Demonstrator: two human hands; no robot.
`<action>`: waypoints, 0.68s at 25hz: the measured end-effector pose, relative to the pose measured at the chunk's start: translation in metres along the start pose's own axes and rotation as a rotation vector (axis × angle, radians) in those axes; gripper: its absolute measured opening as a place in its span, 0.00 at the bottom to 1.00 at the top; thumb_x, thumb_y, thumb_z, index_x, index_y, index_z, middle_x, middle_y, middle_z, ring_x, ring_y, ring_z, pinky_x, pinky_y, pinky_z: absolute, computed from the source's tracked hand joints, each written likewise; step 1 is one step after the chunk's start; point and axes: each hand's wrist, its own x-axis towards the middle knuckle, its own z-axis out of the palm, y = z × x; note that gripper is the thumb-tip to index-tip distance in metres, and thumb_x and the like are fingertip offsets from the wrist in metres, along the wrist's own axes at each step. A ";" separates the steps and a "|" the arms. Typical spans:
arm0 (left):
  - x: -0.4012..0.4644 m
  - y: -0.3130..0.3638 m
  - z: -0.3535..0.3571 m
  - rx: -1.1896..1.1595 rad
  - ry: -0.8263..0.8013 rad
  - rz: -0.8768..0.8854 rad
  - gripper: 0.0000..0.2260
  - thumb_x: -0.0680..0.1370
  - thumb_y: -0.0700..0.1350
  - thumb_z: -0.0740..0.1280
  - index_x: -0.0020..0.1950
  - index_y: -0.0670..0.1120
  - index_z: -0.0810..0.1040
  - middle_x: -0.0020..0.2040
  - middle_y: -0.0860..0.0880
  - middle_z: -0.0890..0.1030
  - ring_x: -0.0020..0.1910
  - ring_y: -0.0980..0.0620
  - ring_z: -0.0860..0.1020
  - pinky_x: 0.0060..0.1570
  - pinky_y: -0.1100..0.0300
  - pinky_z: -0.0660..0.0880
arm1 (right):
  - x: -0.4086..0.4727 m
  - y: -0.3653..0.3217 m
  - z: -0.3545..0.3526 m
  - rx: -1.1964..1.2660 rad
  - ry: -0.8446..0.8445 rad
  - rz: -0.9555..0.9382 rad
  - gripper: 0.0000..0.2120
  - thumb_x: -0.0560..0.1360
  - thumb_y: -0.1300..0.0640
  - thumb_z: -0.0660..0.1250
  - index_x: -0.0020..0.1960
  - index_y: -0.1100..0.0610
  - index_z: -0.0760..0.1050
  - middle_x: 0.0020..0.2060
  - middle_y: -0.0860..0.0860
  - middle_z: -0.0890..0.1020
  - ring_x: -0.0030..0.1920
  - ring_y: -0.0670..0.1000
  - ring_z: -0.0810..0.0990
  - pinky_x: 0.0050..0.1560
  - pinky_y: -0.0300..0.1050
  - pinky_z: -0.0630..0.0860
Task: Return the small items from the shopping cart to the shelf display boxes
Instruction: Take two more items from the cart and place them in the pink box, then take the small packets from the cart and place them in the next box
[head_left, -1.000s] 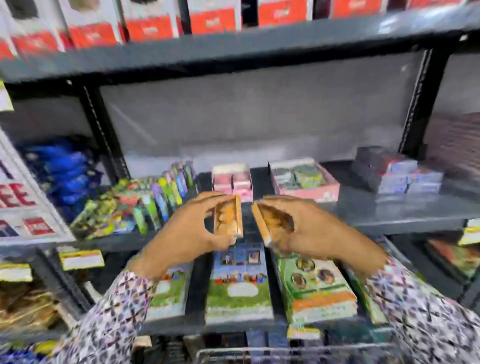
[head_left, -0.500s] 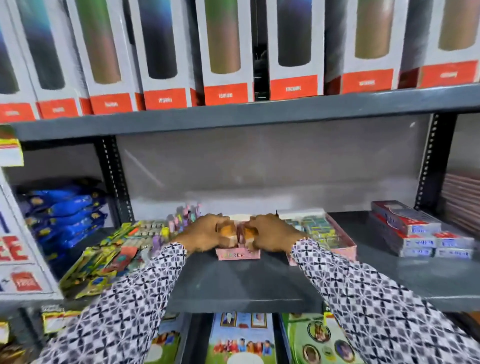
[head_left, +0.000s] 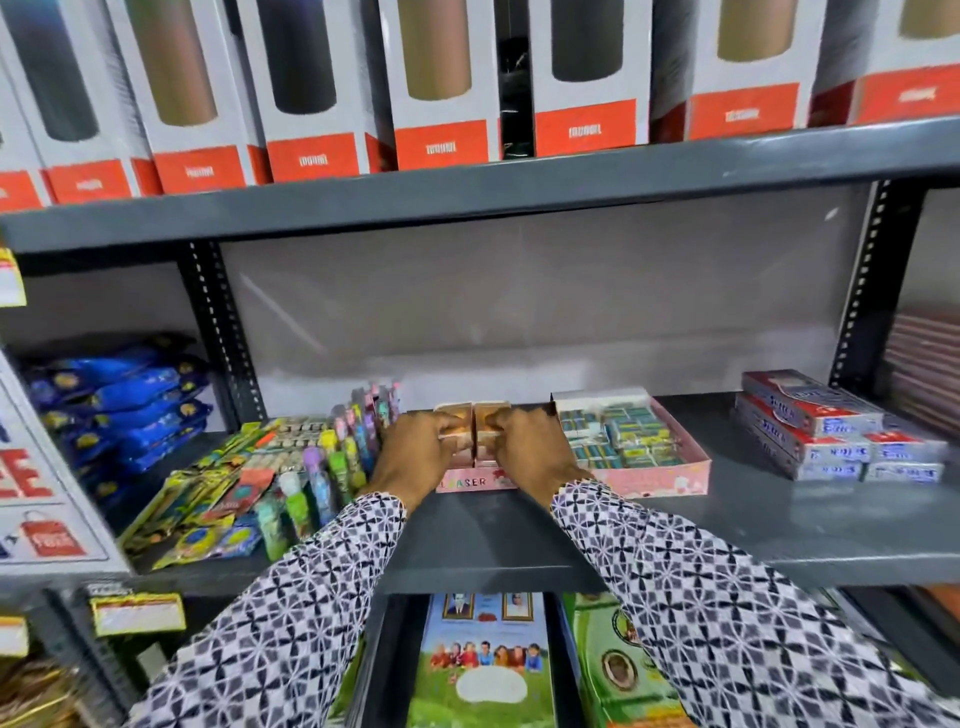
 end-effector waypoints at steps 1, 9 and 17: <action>-0.005 0.004 -0.004 -0.026 0.005 0.009 0.16 0.77 0.40 0.75 0.65 0.48 0.84 0.63 0.49 0.86 0.62 0.49 0.84 0.69 0.53 0.77 | -0.007 -0.003 -0.005 0.009 0.007 -0.021 0.18 0.73 0.61 0.69 0.64 0.55 0.78 0.57 0.62 0.84 0.57 0.65 0.82 0.56 0.56 0.81; -0.222 0.028 0.016 -0.242 0.257 0.047 0.18 0.80 0.44 0.73 0.70 0.50 0.81 0.71 0.58 0.77 0.71 0.67 0.73 0.72 0.69 0.67 | -0.228 0.014 0.002 0.239 0.176 -0.207 0.28 0.77 0.51 0.72 0.74 0.54 0.69 0.70 0.52 0.74 0.68 0.55 0.72 0.68 0.49 0.72; -0.401 -0.028 0.221 -0.182 -0.590 -0.271 0.16 0.80 0.45 0.68 0.68 0.52 0.82 0.67 0.49 0.84 0.61 0.49 0.84 0.63 0.58 0.79 | -0.399 0.129 0.192 0.266 -0.493 0.308 0.26 0.75 0.51 0.67 0.72 0.50 0.71 0.69 0.55 0.76 0.68 0.58 0.75 0.64 0.58 0.77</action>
